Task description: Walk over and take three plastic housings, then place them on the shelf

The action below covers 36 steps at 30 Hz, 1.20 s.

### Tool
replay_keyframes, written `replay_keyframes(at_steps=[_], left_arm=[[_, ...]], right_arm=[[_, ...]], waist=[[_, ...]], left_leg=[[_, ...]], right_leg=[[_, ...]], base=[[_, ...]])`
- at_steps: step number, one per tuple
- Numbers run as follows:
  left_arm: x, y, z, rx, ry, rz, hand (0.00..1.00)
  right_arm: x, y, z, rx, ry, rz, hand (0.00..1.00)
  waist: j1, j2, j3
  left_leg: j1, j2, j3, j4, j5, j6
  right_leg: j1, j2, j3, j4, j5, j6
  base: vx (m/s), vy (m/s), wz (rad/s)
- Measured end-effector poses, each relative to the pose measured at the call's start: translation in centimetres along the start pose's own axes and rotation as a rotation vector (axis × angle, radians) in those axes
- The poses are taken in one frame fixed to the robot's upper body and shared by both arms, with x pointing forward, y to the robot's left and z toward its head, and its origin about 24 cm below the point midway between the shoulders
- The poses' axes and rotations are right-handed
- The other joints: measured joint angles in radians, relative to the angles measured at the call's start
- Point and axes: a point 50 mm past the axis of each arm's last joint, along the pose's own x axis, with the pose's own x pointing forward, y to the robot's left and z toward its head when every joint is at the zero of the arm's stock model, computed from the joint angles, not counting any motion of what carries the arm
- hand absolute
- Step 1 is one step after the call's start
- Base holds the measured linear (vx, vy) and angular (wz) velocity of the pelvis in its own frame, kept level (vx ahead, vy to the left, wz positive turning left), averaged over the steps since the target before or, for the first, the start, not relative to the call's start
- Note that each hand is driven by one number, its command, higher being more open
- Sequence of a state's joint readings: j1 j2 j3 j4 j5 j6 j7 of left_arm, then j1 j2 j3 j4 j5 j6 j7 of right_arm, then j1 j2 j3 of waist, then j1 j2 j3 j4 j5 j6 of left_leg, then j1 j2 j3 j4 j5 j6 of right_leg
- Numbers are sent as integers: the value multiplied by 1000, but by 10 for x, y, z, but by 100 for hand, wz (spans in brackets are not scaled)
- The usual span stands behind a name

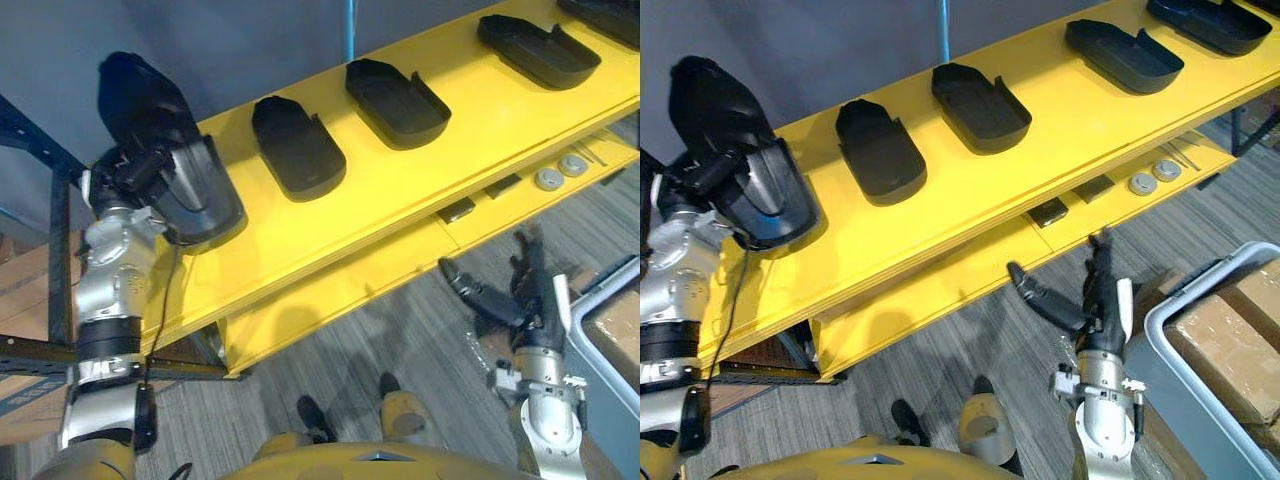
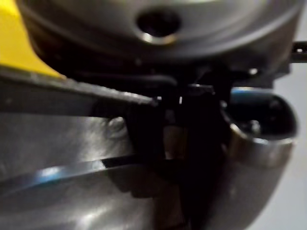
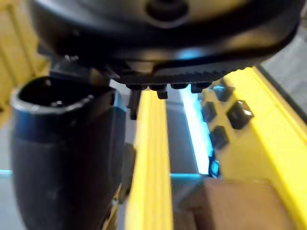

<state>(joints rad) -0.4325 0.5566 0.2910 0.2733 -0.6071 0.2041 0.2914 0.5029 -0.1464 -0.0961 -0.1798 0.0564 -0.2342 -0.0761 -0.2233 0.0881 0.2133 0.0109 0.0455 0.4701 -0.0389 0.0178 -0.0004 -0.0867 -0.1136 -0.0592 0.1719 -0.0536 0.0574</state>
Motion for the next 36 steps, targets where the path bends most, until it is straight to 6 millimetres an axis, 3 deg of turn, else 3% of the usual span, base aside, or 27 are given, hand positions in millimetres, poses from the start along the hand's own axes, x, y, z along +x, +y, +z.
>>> replay_keyframes(at_steps=[4, 7, 11, 15, 20, 26, 36], left_arm=[[4, 8, 12, 45, -26, -34, 0], [8, 17, 4, 69, 26, -29, 0], [15, 15, -4, 66, 100, -41, 0], [19, 0, 2, 87, 92, -102, 0], [24, -11, 14, 100, 65, -145, 0], [26, -14, 25, 123, 37, -173, 0], [33, -38, 52, 116, -37, -209, 0]], right_arm=[[-24, 13, -57, 8, 280, 92, 100], [-52, 12, -102, 34, 529, 76, 100], [-72, 8, -125, 84, 691, 59, 100], [-69, 11, -132, 125, 724, 52, 100], [-54, 20, -133, 166, 719, 82, 100], [-54, 21, -137, 185, 750, 78, 100], [-50, 20, -139, 200, 768, 77, 100]], waist=[[3, -16, 15], [27, -28, 36], [32, -44, 64], [56, -56, 97], [58, -53, 134], [59, -58, 160], [59, -72, 191]], left_leg=[[-6, 7, 32, 2, -2, 0], [-11, 6, 27, 7, -5, -6], [-44, 5, -18, 42, 0, 2], [-70, 6, -50, 75, 0, 0], [-99, 12, -66, 106, -10, -6], [-109, 19, -66, 123, -9, -5], [-132, 27, -52, 145, -17, 3]], right_leg=[[0, -7, -18, -2, 0, 0], [1, -10, -21, -2, 0, 0], [-1, -16, -50, -2, -2, -3], [-2, -20, -59, 0, -4, -7], [-12, -21, -72, 2, -5, -8], [-17, -18, -72, 3, -2, -5], [-36, -13, -56, -1, 3, -1]], base=[[25, -7, 15], [44, 8, 7], [31, -2, 31], [-8, 1, 21], [-50, 0, 9], [-9, -3, 0], [8, -1, -3]])
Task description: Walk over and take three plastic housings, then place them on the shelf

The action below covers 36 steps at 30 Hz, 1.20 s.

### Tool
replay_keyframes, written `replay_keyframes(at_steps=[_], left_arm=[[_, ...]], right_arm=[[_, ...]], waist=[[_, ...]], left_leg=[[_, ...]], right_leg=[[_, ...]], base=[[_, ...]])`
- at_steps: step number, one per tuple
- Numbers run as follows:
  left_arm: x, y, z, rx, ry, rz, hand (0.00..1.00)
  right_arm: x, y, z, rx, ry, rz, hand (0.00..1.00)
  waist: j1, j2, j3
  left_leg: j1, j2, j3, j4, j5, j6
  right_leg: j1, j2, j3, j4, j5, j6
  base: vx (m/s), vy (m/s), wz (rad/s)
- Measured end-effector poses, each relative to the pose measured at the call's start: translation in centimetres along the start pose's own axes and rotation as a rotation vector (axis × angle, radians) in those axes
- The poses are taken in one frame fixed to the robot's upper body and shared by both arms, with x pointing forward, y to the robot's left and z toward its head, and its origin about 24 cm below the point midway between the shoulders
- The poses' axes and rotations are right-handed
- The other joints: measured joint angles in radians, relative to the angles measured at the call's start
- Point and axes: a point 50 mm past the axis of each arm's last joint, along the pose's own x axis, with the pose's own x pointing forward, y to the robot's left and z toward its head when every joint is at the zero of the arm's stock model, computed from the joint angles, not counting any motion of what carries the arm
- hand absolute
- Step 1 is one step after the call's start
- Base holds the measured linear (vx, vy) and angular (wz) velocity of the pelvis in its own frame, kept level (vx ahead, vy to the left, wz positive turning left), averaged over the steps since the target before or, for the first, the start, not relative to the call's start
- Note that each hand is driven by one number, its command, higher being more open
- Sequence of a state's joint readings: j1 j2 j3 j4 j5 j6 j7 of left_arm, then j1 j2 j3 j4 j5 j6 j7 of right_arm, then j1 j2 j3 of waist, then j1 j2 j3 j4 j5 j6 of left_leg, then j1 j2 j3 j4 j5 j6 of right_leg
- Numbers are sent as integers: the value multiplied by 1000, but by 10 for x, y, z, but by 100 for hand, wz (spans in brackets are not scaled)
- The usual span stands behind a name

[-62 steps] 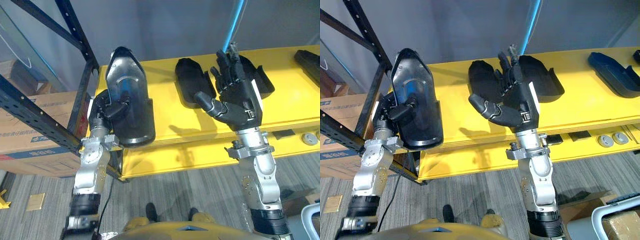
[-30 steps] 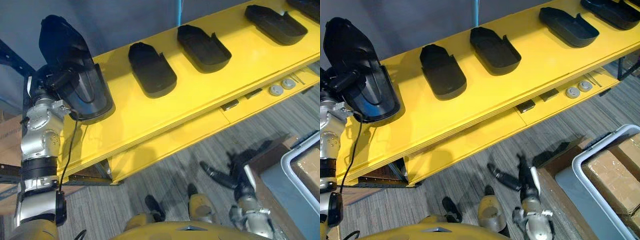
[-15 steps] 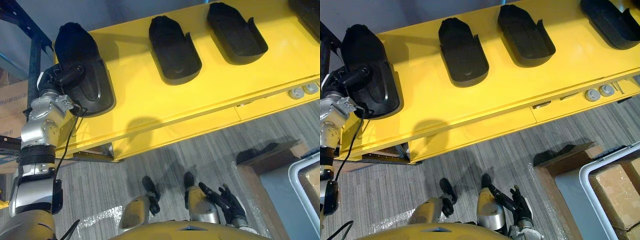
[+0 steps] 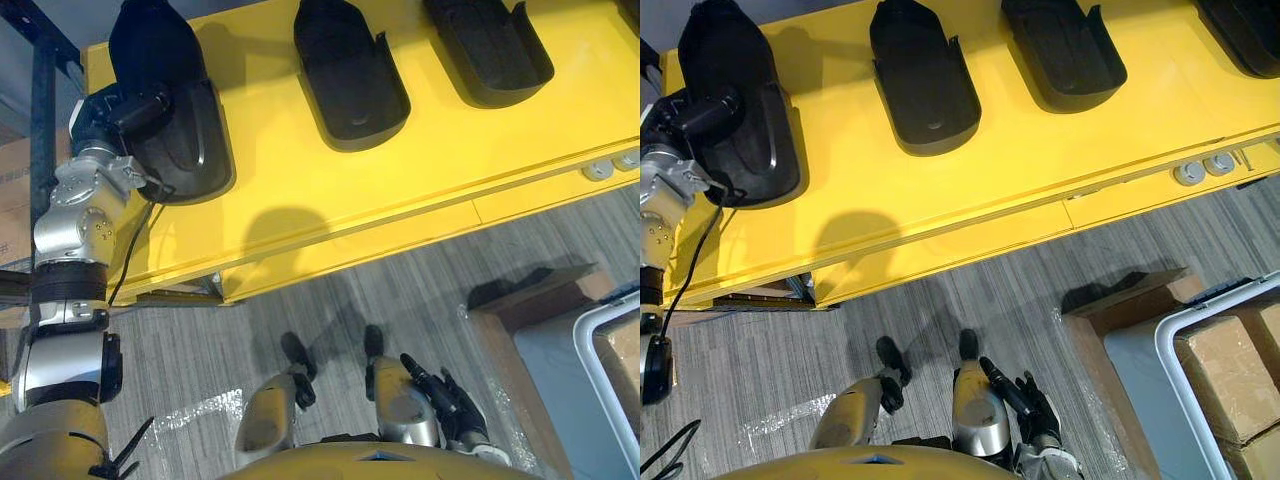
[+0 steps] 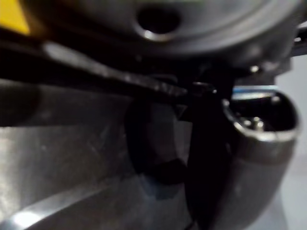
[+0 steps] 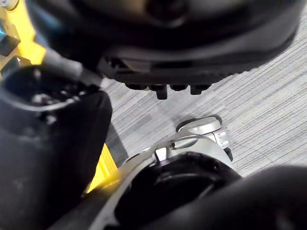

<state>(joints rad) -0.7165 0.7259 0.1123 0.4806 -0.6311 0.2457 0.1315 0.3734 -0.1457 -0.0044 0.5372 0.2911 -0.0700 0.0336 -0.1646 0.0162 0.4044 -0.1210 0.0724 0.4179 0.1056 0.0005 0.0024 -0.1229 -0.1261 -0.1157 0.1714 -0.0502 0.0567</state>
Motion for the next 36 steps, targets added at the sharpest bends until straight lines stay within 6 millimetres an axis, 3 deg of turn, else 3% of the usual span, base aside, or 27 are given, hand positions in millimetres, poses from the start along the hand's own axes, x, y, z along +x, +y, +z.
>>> replay_keyframes(at_steps=[10, 20, 21, 36], left_arm=[[6, -5, 11, -46, -2, 22, 0], [8, -4, 8, -38, 27, 41, 0], [8, -3, 9, -41, 27, 39, 100], [9, -1, 8, 62, 30, 33, 100]], right_arm=[[0, -1, -1, 2, 0, -4, 100], [0, 0, -2, -1, 4, -3, 100], [0, 0, -2, 7, 4, -6, 100], [0, 2, -3, 18, 8, -17, 100]], waist=[[-4, -2, 19], [-4, -8, 24], [-4, -9, 25], [-5, -10, 26]], left_leg=[[-5, 11, 6, 19, -12, -2], [-9, 16, 9, 34, -22, -6], [-9, 17, 9, 34, -22, -6], [-5, 22, 16, 37, -34, -10]], right_leg=[[-1, 6, 9, -1, -1, -1], [-1, 7, 10, 1, -1, -1], [-1, 7, 10, 1, -1, -1], [3, 7, 9, 6, -3, -3]], base=[[7, -3, -4], [0, 0, 0], [0, 0, 0], [0, 0, 0]])
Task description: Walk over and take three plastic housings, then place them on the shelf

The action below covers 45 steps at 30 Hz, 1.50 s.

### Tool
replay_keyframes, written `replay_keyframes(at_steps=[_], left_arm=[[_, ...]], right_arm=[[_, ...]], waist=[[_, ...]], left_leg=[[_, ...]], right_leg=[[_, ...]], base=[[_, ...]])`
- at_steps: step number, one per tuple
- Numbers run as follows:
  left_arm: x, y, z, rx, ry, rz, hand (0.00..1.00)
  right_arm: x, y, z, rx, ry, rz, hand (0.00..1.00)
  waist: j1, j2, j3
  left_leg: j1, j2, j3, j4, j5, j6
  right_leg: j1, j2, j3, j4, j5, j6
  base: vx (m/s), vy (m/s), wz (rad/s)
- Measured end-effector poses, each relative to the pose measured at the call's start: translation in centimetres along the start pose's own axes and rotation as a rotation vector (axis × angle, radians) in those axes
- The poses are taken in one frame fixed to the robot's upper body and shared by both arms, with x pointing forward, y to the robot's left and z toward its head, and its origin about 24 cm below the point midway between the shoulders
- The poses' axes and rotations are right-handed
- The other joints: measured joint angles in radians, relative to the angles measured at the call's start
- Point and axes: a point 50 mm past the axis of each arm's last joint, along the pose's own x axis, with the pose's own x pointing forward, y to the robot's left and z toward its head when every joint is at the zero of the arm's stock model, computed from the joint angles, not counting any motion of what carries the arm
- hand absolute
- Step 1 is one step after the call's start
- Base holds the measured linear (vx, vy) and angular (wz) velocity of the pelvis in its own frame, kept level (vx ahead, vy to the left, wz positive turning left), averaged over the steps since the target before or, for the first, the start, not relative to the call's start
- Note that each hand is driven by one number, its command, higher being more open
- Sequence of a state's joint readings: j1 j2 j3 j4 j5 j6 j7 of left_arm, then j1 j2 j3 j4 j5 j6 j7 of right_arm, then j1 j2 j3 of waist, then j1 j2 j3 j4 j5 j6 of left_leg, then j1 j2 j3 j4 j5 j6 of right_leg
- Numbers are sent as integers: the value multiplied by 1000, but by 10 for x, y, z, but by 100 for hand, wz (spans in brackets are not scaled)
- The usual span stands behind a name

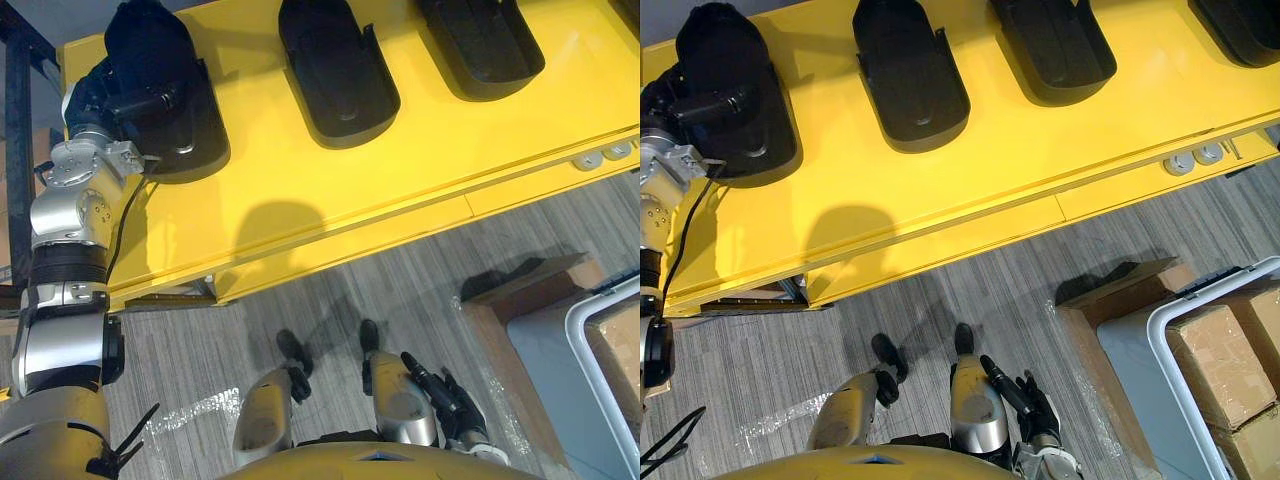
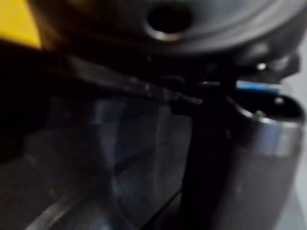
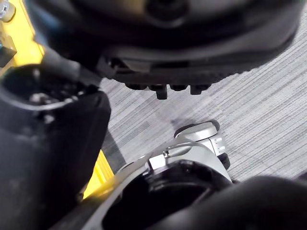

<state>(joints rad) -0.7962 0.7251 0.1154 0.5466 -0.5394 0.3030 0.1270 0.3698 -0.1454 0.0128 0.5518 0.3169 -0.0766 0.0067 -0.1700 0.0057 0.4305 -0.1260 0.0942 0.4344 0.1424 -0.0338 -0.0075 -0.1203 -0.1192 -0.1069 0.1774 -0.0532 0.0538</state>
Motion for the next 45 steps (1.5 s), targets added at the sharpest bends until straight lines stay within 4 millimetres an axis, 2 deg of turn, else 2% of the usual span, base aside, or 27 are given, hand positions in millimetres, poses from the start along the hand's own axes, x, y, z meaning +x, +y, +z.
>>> replay_keyframes(at_steps=[7, 14, 20, 24, 33, 36, 41, 45], left_arm=[[-1, 0, -10, 1, 24, 25, 100], [-1, -4, -23, 35, 57, 30, 100], [-4, 3, -44, 87, 136, 41, 100], [-5, 5, -58, 181, 204, 54, 100], [-7, 17, -75, 232, 338, 55, 100], [-8, 19, -76, 262, 362, 37, 100], [-8, 26, -73, 344, 374, 59, 100], [-7, 43, -54, 465, 328, 131, 100]], right_arm=[[0, 3, 0, 0, -1, -15, 100], [-1, -1, -1, -8, 5, -33, 100], [-2, -3, -7, -10, 31, -49, 100], [-3, -8, -15, -5, 64, -75, 100], [-9, -21, -36, 45, 128, -179, 100], [-12, -27, -42, 59, 143, -260, 100], [-13, -31, -39, 39, 114, -356, 100], [-14, -31, -38, 80, 96, -430, 100]], waist=[[-2, 2, -1], [-2, 15, -16], [-23, 22, -65], [-31, 28, -110], [-57, 50, -162], [-61, 61, -181], [-58, 69, -195], [-50, 70, -229]], left_leg=[[31, 2, 10, -7, -8, -7], [51, 1, 24, -22, -7, -8], [84, -5, 26, -47, -6, -12], [119, -14, 25, -82, 8, -9], [174, -21, 23, -136, 40, -24], [186, -27, 9, -183, 71, -24], [207, -32, 1, -224, 93, -26], [205, -32, 2, -225, 90, -28]], right_leg=[[24, 0, 3, 0, -3, -3], [40, 1, 4, -6, -3, -3], [71, 2, 3, -29, -3, -3], [99, 3, 4, -53, -3, -3], [140, 13, -4, -77, -3, -3], [143, 17, -20, -86, -3, -3], [156, 20, -31, -95, -2, -3], [162, 23, -28, -116, 7, -3]], base=[[1, 3, -3], [6, 2, -2], [38, -1, -2], [42, -3, -2], [10, -6, -1], [-1, -14, 13], [-2, 3, 6], [9, 2, 0]])
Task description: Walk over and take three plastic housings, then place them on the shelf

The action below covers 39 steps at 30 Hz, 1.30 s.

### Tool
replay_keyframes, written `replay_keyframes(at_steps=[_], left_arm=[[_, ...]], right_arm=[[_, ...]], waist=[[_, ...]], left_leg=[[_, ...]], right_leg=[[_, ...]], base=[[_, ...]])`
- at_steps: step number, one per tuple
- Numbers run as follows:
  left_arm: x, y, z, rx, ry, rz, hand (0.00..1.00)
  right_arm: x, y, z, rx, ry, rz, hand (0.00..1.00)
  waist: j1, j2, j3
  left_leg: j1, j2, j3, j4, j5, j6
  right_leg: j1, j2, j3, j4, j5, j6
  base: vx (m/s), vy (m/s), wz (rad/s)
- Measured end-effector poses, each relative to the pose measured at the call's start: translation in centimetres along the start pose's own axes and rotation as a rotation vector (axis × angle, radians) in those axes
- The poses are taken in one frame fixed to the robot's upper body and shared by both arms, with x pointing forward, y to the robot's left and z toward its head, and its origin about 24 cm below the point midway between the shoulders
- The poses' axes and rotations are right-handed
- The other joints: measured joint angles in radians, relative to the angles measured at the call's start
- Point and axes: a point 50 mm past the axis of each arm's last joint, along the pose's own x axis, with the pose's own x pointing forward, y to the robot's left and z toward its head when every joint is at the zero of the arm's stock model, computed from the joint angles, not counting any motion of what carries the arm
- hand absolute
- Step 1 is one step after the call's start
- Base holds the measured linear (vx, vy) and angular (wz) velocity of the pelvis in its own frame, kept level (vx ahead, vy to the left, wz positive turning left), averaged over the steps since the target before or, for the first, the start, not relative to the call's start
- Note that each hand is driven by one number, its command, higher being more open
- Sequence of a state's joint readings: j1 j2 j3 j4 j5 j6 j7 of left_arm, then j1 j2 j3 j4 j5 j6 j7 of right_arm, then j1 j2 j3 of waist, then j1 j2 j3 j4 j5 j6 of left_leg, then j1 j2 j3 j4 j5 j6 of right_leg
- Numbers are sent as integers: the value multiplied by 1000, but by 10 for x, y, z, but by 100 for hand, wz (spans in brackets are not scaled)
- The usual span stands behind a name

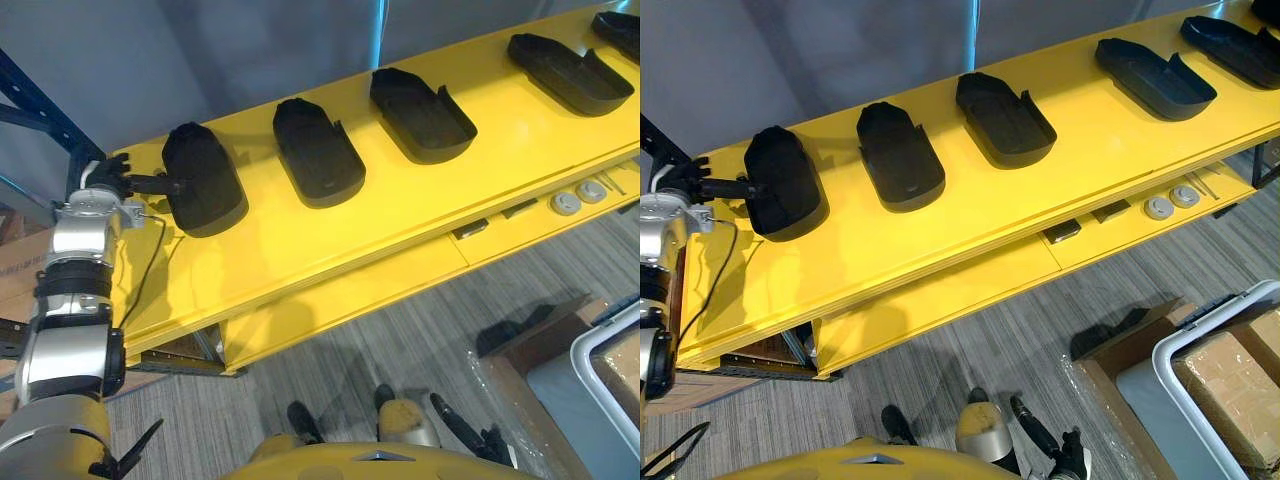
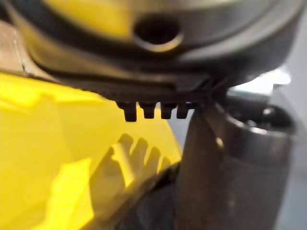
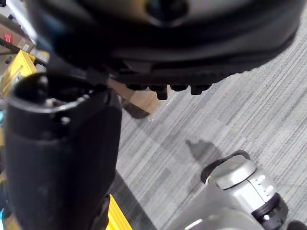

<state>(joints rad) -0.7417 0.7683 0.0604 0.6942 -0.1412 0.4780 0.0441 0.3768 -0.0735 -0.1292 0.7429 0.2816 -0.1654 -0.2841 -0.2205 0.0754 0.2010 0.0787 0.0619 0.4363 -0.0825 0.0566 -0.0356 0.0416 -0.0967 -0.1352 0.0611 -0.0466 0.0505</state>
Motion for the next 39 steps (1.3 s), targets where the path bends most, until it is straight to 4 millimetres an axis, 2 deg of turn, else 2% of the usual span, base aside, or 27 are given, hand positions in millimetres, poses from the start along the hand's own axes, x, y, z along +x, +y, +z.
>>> replay_keyframes(at_steps=[2, 4, 5, 7, 8, 9, 10, 11, 12, 13, 14, 15, 19, 22, 23, 25, 26, 28, 32, 35, 39], left_arm=[[-2, 7, 15, 21, -63, 50, 100], [-10, 8, 48, 61, -233, 116, 100], [-13, 9, 56, 60, -276, 127, 100], [-30, 8, 83, 47, -453, 171, 100], [-36, 6, 89, 42, -506, 179, 100], [-50, 3, 101, 33, -616, 185, 100], [-58, 0, 104, 30, -672, 182, 100], [-75, -7, 106, 28, -772, 166, 100], [-90, -18, 102, 31, -853, 142, 100], [-96, -25, 98, 20, -880, 122, 100], [-111, -40, 85, -2, -933, 82, 100], [-116, -45, 78, 2, -941, 72, 100], [-131, -72, 24, 22, -850, 23, 100], [-143, -80, -8, -51, -774, 16, 100], [-147, -81, -12, -79, -776, 25, 100], [-171, -77, -19, -201, -851, 112, 100], [-177, -76, -18, -231, -882, 135, 100], [-202, -65, -13, -297, -1023, 240, 100], [-230, -57, -7, -368, -1189, 369, 100], [-237, -55, -14, -442, -1169, 428, 100], [-240, -57, -25, -455, -1100, 500, 100]], right_arm=[[0, -1, 2, 12, -9, -16, 100], [0, -3, 7, 47, -45, -53, 100], [1, -3, 9, 53, -56, -62, 100], [1, -5, 19, 86, -109, -118, 100], [0, -6, 22, 103, -123, -135, 100], [0, -7, 28, 134, -147, -163, 100], [0, -8, 31, 143, -160, -174, 100], [0, -10, 36, 159, -180, -195, 100], [0, -12, 38, 169, -186, -215, 100], [0, -14, 38, 173, -186, -224, 100], [0, -16, 40, 195, -194, -240, 100], [-1, -16, 41, 203, -198, -243, 100], [-6, -9, 50, 224, -250, -283, 100], [-24, -7, 76, 298, -403, -388, 100], [-28, -8, 82, 316, -439, -413, 100], [-46, -20, 112, 388, -622, -526, 100], [-51, -24, 120, 397, -674, -553, 100], [-70, -35, 150, 441, -865, -623, 100], [-97, -47, 187, 566, -1100, -627, 100], [-109, -51, 206, 608, -1221, -595, 100], [-112, -37, 224, 695, -1249, -487, 100]], waist=[[7, -2, -8], [30, -5, -12], [33, -6, -14], [38, -12, -37], [40, -13, -42], [43, -16, -53], [43, -16, -59], [42, -15, -73], [44, -14, -90], [46, -13, -96], [50, -10, -100], [51, -8, -101], [55, 4, -114], [67, 7, -118], [72, 5, -118], [79, -7, -123], [81, -12, -126], [84, -33, -139], [91, -56, -153], [105, -56, -153], [115, -57, -146]], left_leg=[[1, 0, -1, 0, 0, 0], [1, -1, -3, 0, 0, 1], [1, -2, -3, 0, 1, 1], [0, -2, -2, -2, 0, 1], [0, -2, -2, -3, 0, 1], [0, -2, -1, -6, 0, 2], [0, -2, 0, -6, -1, 2], [0, -3, 1, -6, -2, 2], [0, -3, 1, -6, -3, 1], [3, -3, 0, -6, -3, 1], [13, -3, -1, -6, -3, 1], [16, -2, -2, -6, -2, 1], [11, -1, -9, -7, -3, 4], [-6, -1, -12, -7, -2, 13], [-6, -2, -11, -7, -1, 13], [-11, -4, -12, -7, 6, 11], [-14, -4, -13, -7, 7, 13], [-19, -4, -16, -7, 10, 16], [-18, -7, -29, -7, 10, 17], [-21, -12, -48, -7, 8, 14], [-49, -19, -100, -7, 23, 24]], right_leg=[[10, 1, 1, -15, 9, -1], [12, 0, 1, -16, 11, -1], [13, 0, 0, -16, 12, -1], [14, -1, 0, -19, 13, -1], [15, -1, 0, -24, 15, 0], [18, -1, 1, -31, 18, 0], [18, -1, 1, -31, 18, 0], [19, -1, 2, -33, 18, 0], [23, -1, 1, -42, 20, 0], [30, 0, 0, -48, 23, 0], [43, 1, -9, -49, 24, 0], [47, 1, -11, -49, 24, 0], [49, 2, -23, -51, 26, 1], [44, 3, -29, -75, 39, 8], [45, 3, -29, -79, 42, 9], [42, 1, -31, -82, 46, 10], [40, 1, -31, -81, 47, 9], [36, 1, -34, -81, 51, 10], [45, -2, -45, -83, 51, 10], [48, -6, -58, -84, 50, 12], [47, -8, -112, -98, 47, 17]], base=[[16, 4, 1], [0, 0, 0], [0, 0, 0], [0, 0, 0], [0, 0, 0], [0, 0, 0], [0, 0, 0], [0, 0, 0], [34, 6, 0], [29, 2, 4], [9, 0, 5], [-6, 0, 7], [-39, 10, 7], [-33, 14, 4], [0, 0, 0], [0, 0, 0], [28, 18, 5], [44, 11, 4], [30, 12, 8], [-8, 25, 13], [-43, 20, 34]])
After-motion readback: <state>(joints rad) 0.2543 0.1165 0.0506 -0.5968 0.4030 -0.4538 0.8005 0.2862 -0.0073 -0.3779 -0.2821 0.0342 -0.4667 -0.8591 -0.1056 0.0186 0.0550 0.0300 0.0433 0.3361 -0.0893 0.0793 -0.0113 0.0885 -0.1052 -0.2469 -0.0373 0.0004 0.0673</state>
